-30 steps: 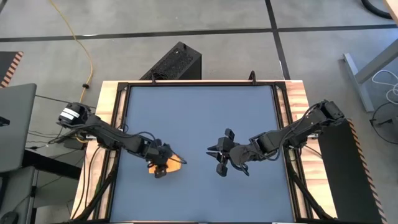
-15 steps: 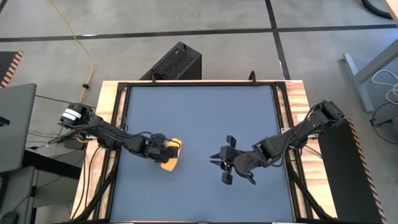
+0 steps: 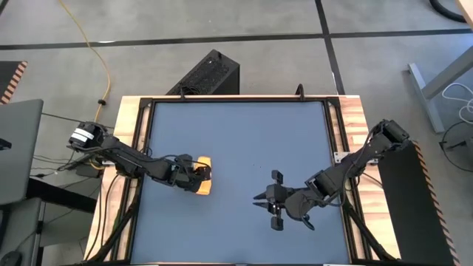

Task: Roll towel into tight, uniform cylinder
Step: Roll the orange microfiber cloth, then return to Home Position

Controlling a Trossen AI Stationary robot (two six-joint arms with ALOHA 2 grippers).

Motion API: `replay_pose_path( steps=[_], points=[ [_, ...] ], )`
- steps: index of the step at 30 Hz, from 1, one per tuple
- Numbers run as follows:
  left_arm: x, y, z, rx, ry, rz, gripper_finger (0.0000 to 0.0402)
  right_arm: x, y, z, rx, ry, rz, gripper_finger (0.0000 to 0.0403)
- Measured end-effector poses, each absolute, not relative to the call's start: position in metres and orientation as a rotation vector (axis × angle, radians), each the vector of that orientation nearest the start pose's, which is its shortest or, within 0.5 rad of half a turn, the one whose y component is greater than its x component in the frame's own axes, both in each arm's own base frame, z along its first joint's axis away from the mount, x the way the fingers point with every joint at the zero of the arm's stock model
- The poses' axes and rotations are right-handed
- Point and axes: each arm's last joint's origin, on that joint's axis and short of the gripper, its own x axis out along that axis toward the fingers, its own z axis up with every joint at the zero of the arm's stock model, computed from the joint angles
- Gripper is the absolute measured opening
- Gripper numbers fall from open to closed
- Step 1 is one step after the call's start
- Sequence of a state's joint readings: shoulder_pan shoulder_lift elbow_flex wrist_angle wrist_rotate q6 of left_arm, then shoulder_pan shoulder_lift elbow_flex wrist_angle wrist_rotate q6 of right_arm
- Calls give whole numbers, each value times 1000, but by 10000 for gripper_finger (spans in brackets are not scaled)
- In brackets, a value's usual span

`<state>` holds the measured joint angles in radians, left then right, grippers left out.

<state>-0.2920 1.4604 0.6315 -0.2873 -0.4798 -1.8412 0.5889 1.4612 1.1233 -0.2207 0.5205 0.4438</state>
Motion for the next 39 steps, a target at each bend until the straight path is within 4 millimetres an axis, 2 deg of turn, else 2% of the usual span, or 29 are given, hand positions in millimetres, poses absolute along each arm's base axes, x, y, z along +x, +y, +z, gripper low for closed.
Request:
replay_pose_path(
  steps=[6,12,17,22,24,26,30,36,39],
  points=[
    [221,-52,162,-1168,555,958,226,280,157,292,152,470,-72,98],
    [202,-45,186,-1015,541,911,226,291,137,293,153,457,-135,98],
    [198,-34,223,-705,387,744,226,295,112,290,79,518,-204,97],
    [201,-17,263,-438,281,414,226,285,79,300,80,546,-295,86],
    [197,-12,274,-350,235,344,226,275,66,300,87,524,-318,78],
    [190,-4,276,-304,185,335,226,263,54,295,113,487,-338,70],
    [162,10,257,-288,157,301,212,237,32,277,207,359,-324,54],
    [119,12,240,-262,-62,130,156,204,12,241,294,194,-263,32],
    [104,11,229,-253,-138,139,123,192,7,226,306,148,-279,21]
  ],
)
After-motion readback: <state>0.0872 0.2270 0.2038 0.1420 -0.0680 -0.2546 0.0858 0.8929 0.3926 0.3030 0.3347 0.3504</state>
